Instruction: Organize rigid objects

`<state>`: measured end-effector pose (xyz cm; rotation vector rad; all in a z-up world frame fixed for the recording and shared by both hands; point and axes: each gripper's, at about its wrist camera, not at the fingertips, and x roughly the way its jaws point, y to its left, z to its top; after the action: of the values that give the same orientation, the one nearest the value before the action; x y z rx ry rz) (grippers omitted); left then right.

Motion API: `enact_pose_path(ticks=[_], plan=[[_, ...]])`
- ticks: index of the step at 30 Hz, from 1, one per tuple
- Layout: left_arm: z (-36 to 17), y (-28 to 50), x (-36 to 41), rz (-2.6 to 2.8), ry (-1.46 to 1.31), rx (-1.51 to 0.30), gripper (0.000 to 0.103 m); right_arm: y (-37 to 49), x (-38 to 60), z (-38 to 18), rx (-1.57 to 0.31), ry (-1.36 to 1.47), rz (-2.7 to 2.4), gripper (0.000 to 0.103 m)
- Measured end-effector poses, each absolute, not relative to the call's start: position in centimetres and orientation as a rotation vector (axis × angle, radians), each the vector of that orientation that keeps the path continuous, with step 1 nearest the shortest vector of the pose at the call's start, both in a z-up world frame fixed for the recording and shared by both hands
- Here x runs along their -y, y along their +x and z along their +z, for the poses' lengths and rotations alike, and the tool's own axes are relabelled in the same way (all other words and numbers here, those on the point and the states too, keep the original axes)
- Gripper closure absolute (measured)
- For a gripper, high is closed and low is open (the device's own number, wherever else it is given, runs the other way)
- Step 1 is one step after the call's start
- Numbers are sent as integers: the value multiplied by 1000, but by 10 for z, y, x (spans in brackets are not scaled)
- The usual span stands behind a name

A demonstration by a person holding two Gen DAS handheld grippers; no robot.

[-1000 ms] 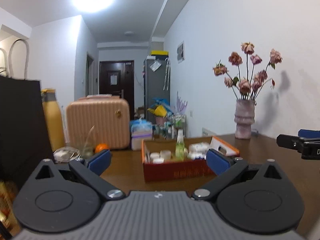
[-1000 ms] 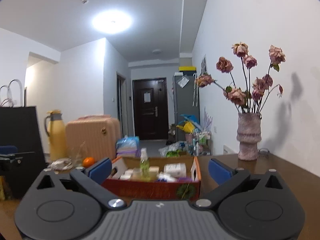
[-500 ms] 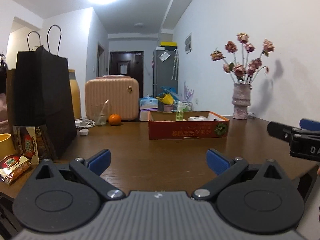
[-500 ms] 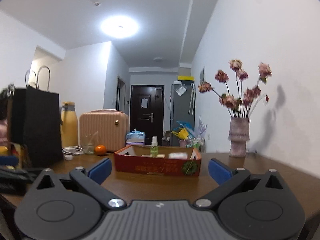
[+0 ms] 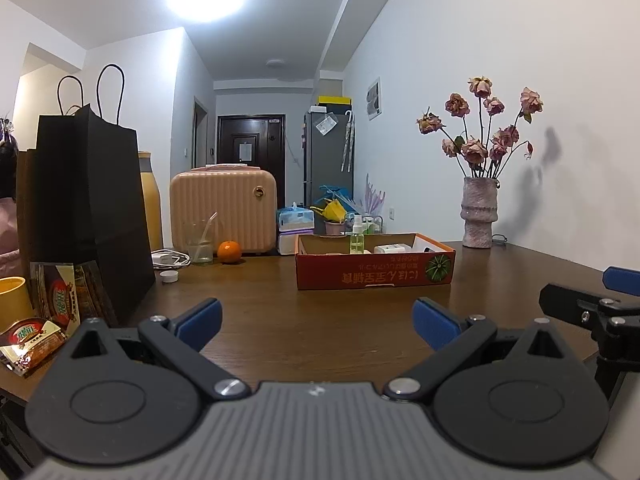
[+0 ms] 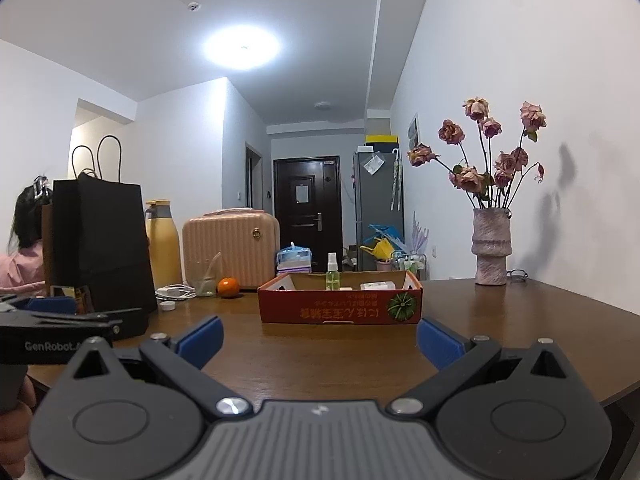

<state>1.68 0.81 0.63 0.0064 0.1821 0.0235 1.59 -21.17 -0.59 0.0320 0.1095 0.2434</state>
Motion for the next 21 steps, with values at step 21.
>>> enact_pose_path(ticks=[21], plan=[[8,16,-6,20,17,-178,0,15,213,-5,-104,41,233,0]])
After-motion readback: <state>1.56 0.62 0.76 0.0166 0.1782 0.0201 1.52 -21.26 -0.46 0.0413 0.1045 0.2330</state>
